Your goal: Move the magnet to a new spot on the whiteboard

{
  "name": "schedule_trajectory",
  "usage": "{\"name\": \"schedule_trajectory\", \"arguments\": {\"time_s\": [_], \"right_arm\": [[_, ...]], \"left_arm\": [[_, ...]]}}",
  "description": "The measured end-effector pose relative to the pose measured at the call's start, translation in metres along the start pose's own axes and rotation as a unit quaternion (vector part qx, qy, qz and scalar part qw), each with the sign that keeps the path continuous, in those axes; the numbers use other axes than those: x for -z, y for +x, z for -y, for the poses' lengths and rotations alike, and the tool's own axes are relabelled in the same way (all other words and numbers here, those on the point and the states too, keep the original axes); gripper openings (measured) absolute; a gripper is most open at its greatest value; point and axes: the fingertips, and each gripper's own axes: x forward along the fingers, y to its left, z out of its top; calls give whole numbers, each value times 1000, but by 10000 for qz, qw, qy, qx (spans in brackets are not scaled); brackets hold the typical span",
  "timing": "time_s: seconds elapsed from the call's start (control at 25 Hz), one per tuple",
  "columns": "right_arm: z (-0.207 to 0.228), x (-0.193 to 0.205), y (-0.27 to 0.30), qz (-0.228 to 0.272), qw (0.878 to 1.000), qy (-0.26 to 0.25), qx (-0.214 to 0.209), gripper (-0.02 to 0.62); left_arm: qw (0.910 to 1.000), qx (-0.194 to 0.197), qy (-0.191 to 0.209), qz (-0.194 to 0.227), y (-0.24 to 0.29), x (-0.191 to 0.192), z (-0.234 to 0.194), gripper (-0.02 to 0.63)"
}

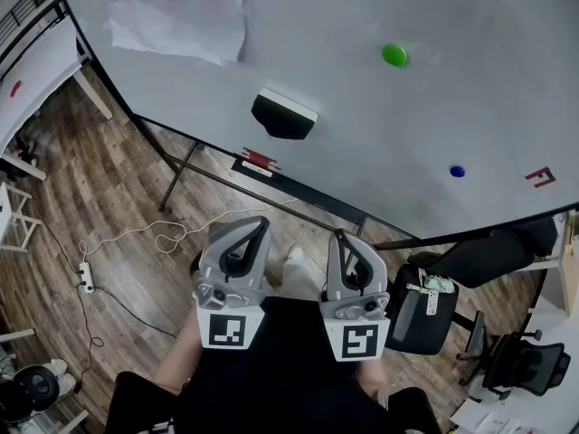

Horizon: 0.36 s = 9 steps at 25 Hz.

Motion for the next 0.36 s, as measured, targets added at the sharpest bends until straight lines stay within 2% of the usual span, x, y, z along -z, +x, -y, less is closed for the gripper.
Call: {"name": "schedule_trajectory", "arguments": {"time_s": [0.36], "right_arm": [[-2, 3, 1, -12, 10000, 2, -46, 0]], "left_arm": [[10000, -31, -15, -24, -1, 3, -1, 2]]}}
